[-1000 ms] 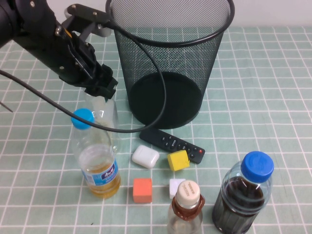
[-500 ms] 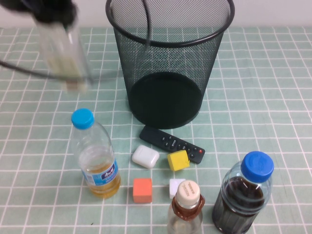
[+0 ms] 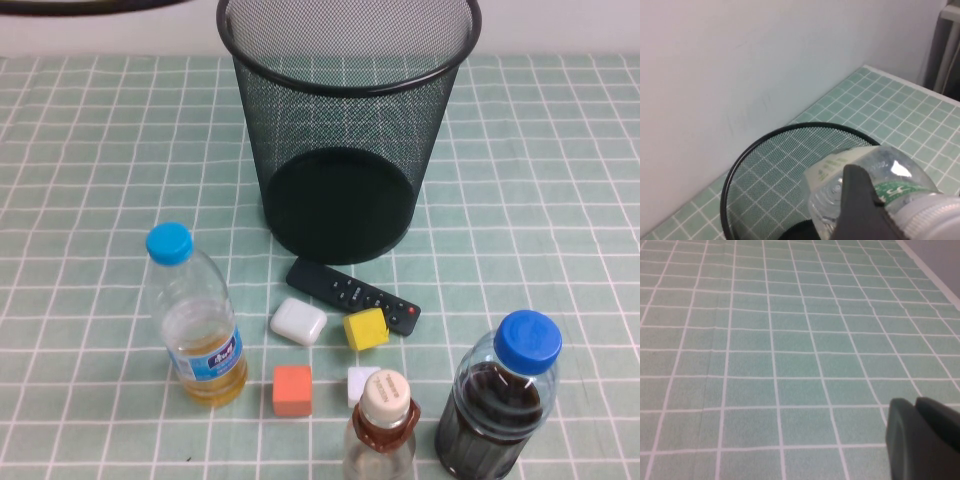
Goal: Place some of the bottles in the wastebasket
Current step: Place the bottle in the trash can
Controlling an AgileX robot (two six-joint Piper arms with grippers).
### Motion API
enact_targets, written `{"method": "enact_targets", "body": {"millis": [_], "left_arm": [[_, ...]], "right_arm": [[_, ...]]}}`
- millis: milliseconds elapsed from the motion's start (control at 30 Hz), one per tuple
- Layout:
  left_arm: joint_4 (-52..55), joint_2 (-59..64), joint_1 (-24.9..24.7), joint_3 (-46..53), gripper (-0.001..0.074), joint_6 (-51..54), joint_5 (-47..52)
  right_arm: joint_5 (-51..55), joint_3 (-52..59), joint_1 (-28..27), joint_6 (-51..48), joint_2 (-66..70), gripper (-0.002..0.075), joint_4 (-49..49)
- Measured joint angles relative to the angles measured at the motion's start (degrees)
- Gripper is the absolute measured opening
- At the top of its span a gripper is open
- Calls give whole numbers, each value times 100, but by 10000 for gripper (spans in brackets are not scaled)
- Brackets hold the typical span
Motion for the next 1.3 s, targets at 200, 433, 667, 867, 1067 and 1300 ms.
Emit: {"method": "enact_targets", "body": {"millis": [200,433,667,867,1067,1300], "left_arm": [[-596,953,0,0,334,667,-630],[-1110,2082,-59,0,334,1221,-994],[-839,2988,-256,20,334,1356,-1090],[-563,3457,-413,32,334,1392,-1103],[-563,3585,-441,32,410,1419,-1074],[-573,3596,-441,-36,484,1324,-1158]], "right_arm": [[0,0,0,0,0,-7,0],[0,0,0,0,0,-7,0],[0,0,0,0,0,-7,0],[0,0,0,0,0,-7,0],[0,0,0,0,0,-7,0],[-141,0,0,36,0,-7,52]]}}
